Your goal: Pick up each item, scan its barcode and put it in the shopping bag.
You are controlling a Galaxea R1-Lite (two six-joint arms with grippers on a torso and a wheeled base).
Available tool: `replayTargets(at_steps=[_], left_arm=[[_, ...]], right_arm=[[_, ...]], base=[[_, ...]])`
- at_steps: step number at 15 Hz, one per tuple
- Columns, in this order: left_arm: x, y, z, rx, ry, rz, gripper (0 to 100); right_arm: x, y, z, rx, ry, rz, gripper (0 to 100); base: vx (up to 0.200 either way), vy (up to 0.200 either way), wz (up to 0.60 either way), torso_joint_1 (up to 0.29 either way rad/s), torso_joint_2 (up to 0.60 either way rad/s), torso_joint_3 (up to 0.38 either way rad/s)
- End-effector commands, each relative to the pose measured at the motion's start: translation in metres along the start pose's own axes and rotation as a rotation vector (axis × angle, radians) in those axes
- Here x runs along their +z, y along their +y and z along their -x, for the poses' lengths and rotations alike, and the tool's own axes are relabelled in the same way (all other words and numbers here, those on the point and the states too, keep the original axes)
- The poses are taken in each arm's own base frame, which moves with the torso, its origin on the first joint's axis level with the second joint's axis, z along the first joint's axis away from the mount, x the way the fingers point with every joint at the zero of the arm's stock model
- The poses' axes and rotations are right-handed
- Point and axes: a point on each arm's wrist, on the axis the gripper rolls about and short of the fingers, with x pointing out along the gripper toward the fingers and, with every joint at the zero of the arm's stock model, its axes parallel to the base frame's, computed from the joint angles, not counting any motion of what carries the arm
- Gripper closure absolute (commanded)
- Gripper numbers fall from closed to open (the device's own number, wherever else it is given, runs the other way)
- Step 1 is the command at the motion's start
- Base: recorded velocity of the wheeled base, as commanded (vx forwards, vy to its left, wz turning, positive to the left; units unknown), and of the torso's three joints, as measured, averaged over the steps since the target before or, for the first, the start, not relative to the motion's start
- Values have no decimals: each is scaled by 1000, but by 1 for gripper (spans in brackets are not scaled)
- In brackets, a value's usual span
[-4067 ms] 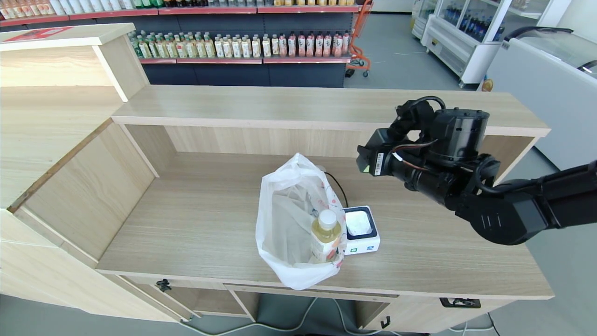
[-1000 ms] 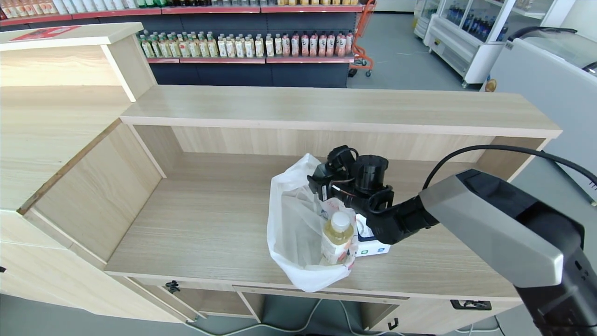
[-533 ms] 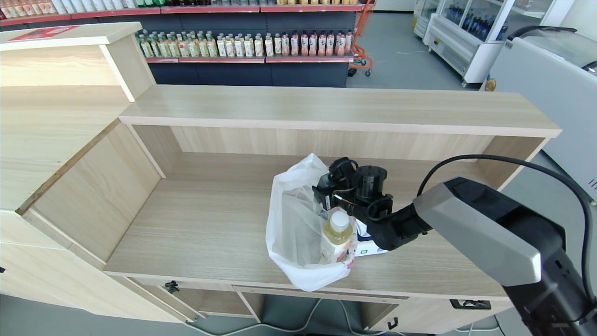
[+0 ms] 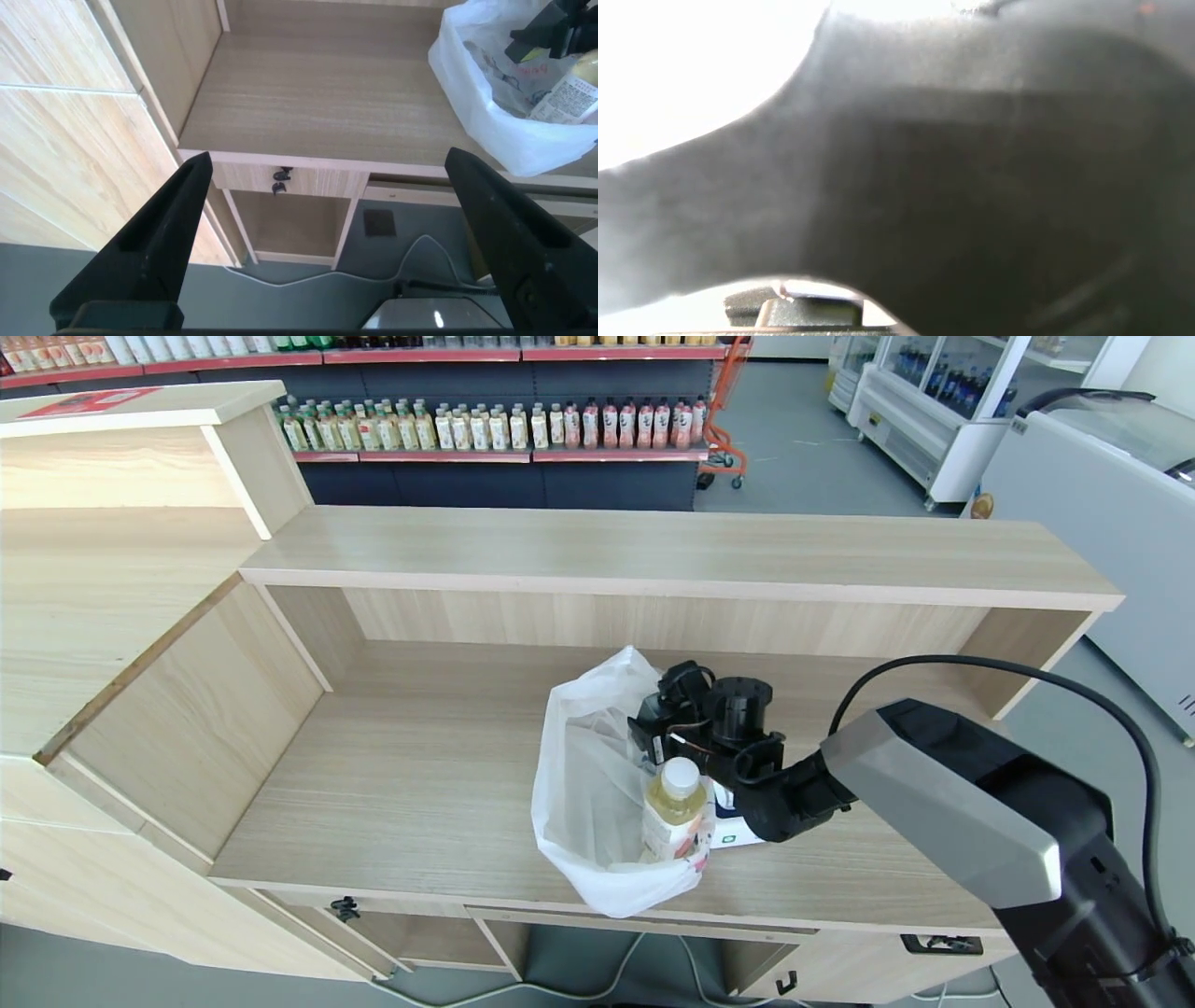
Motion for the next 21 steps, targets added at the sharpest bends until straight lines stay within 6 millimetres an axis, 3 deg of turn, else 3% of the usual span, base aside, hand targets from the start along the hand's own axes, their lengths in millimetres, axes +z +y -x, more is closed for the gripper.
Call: replayTargets(at_steps=[1,8,9,15,21], left_arm=[[0,0,0,0,1,0,0],[0,0,0,0,0,0,0],[0,0,0,0,0,0,0],[0,0,0,0,0,-1,0],[0,0,0,0,-2,-6,0]], right_arm=[[-3,0,-1,0,5,1,100],[-3,0,-1,0,5,12,100],[-3,0,-1,1,6,12,0],[12,-3,-2,-7,-42,14,0],[86,-14,21,-26,-190,19,0]], base=[[0,0,0,0,0,0],[0,0,0,0,0,0],[0,0,0,0,0,0],[0,0,0,0,0,0],[0,0,0,0,0,0]])
